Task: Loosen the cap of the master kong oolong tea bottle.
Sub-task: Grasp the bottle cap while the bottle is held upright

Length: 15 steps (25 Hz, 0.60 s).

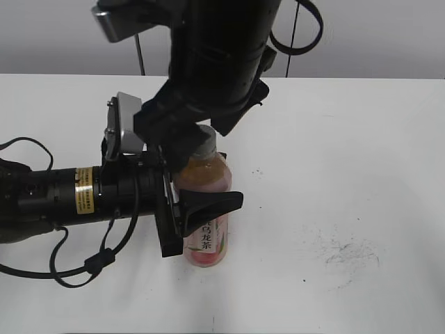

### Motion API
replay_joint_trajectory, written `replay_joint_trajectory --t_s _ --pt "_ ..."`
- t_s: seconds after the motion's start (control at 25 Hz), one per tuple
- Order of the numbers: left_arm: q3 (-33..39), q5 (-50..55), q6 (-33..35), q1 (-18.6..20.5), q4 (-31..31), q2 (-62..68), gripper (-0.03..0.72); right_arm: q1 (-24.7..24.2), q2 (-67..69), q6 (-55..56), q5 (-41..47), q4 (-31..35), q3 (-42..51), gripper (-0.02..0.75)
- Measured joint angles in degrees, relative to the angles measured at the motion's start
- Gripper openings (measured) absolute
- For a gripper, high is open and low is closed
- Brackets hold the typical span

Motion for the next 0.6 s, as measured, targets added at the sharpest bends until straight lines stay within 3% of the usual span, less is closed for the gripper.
replay_joint_trajectory --t_s 0.12,0.28,0.4,0.6 --pt "0.0 0.0 0.0 0.0 0.0 0.0 0.445 0.0 0.1 0.2 0.0 -1.1 0.0 0.491" --pt "0.0 0.1 -0.2 0.0 -0.2 0.0 0.445 0.0 0.2 -0.5 -0.1 -2.3 0.0 0.268" --pt "0.0 0.1 -0.3 0.0 -0.3 0.0 0.445 0.0 0.2 -6.7 -0.1 -2.9 0.0 0.271" --pt "0.0 0.1 -0.2 0.0 -0.2 0.0 0.445 0.0 0.2 -27.9 -0.1 -2.7 0.0 0.271"
